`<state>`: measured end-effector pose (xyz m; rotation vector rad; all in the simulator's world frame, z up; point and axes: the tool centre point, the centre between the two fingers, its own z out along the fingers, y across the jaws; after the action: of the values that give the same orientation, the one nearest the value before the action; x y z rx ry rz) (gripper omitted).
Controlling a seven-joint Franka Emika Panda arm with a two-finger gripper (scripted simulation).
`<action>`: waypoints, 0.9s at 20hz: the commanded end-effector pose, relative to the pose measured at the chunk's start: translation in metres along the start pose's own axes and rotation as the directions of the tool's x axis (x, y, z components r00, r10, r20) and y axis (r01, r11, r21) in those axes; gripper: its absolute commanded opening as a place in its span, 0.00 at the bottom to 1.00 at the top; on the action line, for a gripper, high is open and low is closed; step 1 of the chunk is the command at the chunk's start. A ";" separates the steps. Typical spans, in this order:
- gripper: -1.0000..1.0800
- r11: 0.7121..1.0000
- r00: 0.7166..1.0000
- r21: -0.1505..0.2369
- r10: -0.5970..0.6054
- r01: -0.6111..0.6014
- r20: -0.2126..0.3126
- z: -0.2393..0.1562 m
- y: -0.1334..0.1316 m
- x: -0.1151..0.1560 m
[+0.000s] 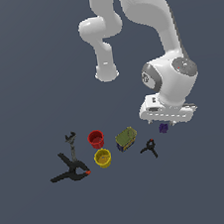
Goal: Pick up a designated object from a clutter of objects.
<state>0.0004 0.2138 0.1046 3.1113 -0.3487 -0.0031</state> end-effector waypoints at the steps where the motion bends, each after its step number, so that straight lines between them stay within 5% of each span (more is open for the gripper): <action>1: 0.96 1.000 1.000 0.004 0.013 -0.013 -0.001 0.012 -0.012 -0.007; 18: 0.96 0.999 1.000 0.010 0.031 -0.031 0.000 0.043 -0.031 -0.022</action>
<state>-0.0142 0.2490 0.0657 3.1161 -0.3977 0.0001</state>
